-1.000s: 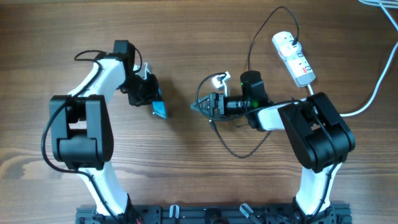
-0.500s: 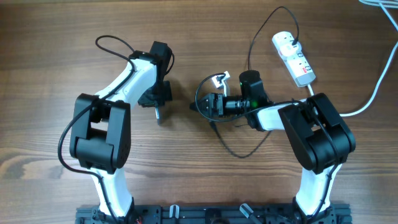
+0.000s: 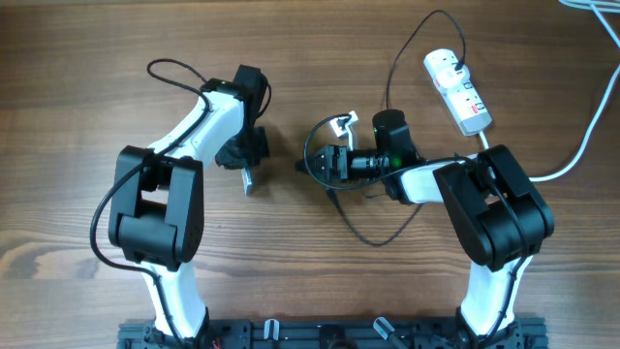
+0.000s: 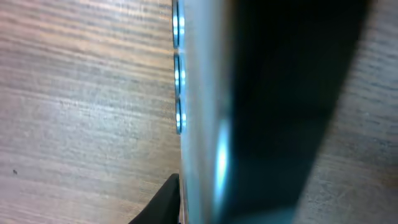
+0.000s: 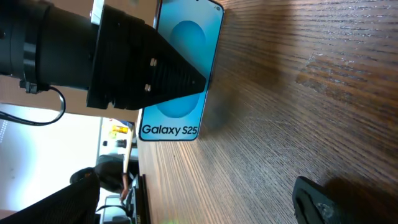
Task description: Plug charger to phone and switch on socket
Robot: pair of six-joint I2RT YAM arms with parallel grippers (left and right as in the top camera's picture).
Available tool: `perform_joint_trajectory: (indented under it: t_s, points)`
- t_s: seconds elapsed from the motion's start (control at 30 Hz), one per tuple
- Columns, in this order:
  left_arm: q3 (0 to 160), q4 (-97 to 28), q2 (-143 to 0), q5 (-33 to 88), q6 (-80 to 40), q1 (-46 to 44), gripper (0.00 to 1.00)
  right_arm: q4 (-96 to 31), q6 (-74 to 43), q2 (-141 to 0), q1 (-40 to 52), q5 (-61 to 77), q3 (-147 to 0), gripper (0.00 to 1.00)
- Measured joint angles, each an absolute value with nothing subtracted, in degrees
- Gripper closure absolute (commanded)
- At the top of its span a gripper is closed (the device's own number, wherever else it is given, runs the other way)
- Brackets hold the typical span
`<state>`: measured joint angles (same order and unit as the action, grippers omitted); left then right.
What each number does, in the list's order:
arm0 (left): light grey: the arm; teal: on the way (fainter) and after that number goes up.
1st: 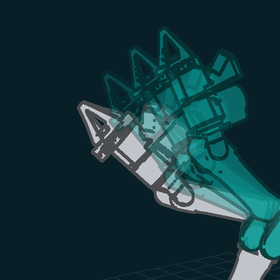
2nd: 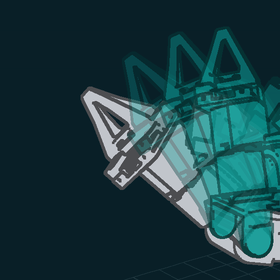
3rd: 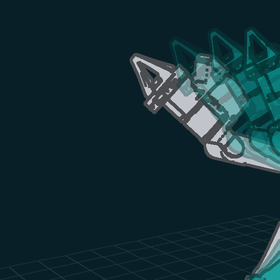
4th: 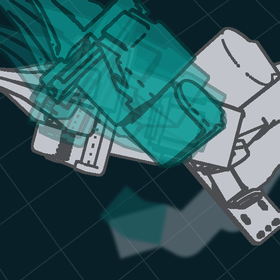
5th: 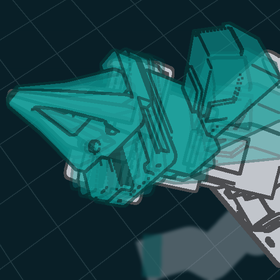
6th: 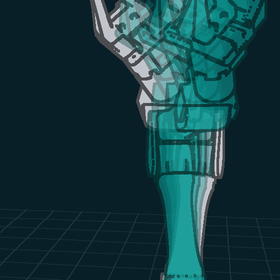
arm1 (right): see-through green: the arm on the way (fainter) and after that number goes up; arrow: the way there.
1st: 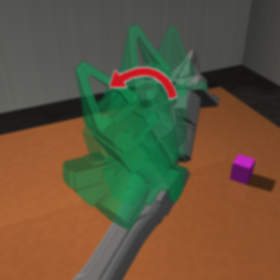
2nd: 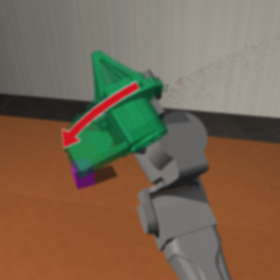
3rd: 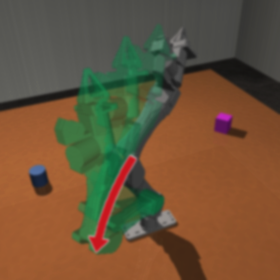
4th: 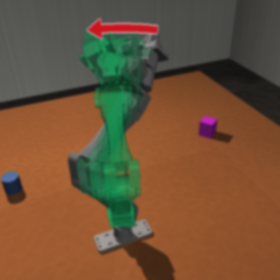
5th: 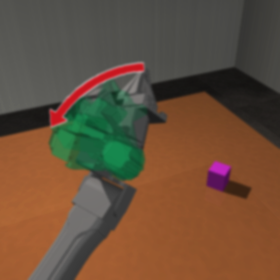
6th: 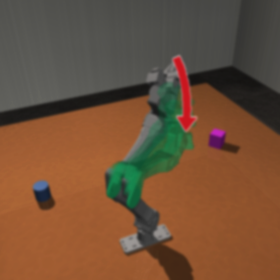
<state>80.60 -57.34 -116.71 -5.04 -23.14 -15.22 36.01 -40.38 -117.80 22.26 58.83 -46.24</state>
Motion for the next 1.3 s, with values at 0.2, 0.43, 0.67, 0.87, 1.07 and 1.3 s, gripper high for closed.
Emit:
perform_joint_trajectory:
  t_s: [0.2, 0.43, 0.67, 0.87, 1.07, 1.3]
  points:
    - [80.64, -59.37, -116.71, -3.51, -26.33, -14.81, 0.86, 35.97, -40.21, -117.78, 22.26, 58.83, -46.24, 0.01]
    - [80.64, -60.07, -116.71, -3.09, -27.79, -11.86, 0.84, 35.99, -40.21, -117.78, 22.26, 58.83, -46.24, 0.0]
    - [80.64, -60.66, -116.71, -3.09, -28.47, -11.73, 0.78, 35.97, -40.21, -117.78, 22.26, 58.83, -46.24, 0.0]
    - [80.64, -60.66, -116.71, -3.09, -29.5, -11.73, 0.79, 35.97, -40.21, -117.78, 22.26, 58.83, -46.24, 0.0]
    - [80.64, -59.96, -116.71, -3.07, -29.58, -11.73, 0.79, 35.97, -40.21, -117.78, 22.26, 58.83, -46.24, 0.0]
    - [80.64, -59.59, -116.71, -3.09, -30.85, -11.73, 0.76, 35.97, -40.21, -117.78, 22.26, 58.83, -46.24, 0.0]
